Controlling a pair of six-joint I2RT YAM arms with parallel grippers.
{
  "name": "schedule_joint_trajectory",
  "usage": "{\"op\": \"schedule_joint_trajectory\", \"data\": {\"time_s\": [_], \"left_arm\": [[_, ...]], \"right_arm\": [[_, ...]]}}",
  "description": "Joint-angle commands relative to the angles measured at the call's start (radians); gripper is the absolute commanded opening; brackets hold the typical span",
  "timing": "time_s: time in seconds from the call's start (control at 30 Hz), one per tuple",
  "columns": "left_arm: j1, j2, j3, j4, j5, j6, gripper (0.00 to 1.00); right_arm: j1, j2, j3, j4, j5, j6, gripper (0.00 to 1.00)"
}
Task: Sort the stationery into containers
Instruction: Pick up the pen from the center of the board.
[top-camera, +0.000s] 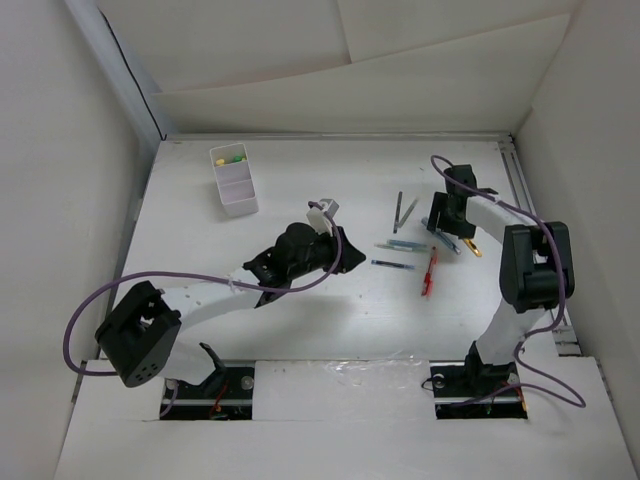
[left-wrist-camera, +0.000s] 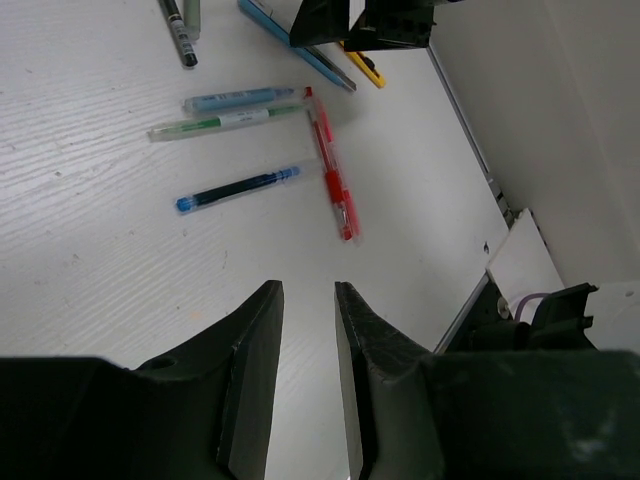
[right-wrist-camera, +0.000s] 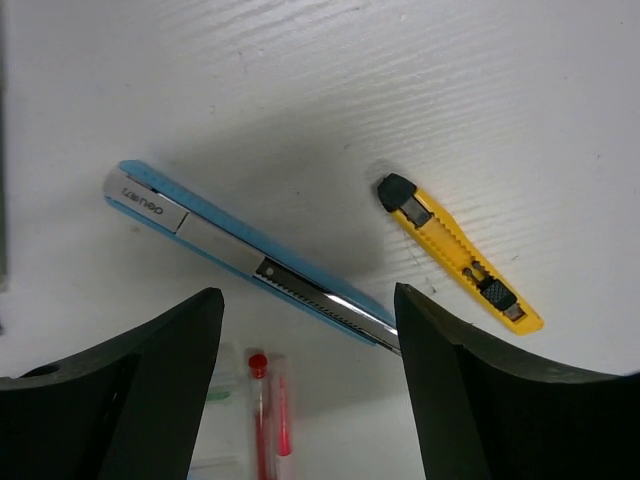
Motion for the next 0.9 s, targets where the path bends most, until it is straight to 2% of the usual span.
{"op": "schedule_joint_trajectory", "data": {"time_s": [0.0, 0.13, 0.2, 0.37, 0.5, 0.57, 0.63, 0.67, 0.73, 0.87], "left_arm": [[0.005, -0.003, -0.003, 0.041, 0.017, 0.007, 0.24], [0.005, -0.003, -0.003, 0.051, 0.028, 0.007, 0.24], [0.005, -0.003, -0.003, 0.051, 0.018, 0.007, 0.24], [0.005, -0.003, -0.003, 0.051, 0.021, 0.007, 0.24], [0.005, -0.003, -0.003, 0.04, 0.012, 0.007, 0.24], [0.005, -0.003, -0.003, 0.04, 0.003, 0.007, 0.24], [0.005, -0.003, -0.003, 0.04, 0.012, 0.007, 0.24], [0.005, -0.003, -0.003, 0.04, 0.012, 0.007, 0.24], [0.005, -0.003, -0.003, 0.04, 0.012, 0.007, 0.24], [0.005, 0.007, -0.003, 0.051, 0.012, 0.007, 0.24]], "right_arm": [[0.011, 0.025, 0.06, -0.048, 0.061, -0.017, 0.75], [0.011, 0.056, 0.082, -0.057, 0.036, -0.035, 0.74], [0.011, 0.083, 0.091, -0.069, 0.025, -0.035, 0.68], [0.02, 0.117, 0.116, -0.069, -0.016, -0.057, 0.43], [0.02, 0.117, 0.125, -0.069, -0.025, -0.057, 0.3], [0.02, 0.103, 0.114, -0.069, -0.053, -0.066, 0.32], [0.02, 0.094, 0.114, -0.069, -0.053, -0.066, 0.48], [0.02, 0.094, 0.114, -0.069, -0.053, -0.066, 0.52], [0.02, 0.12, 0.123, -0.069, -0.042, -0.066, 0.51], [0.031, 0.143, 0.134, -0.091, -0.007, -0.066, 0.35]]}}
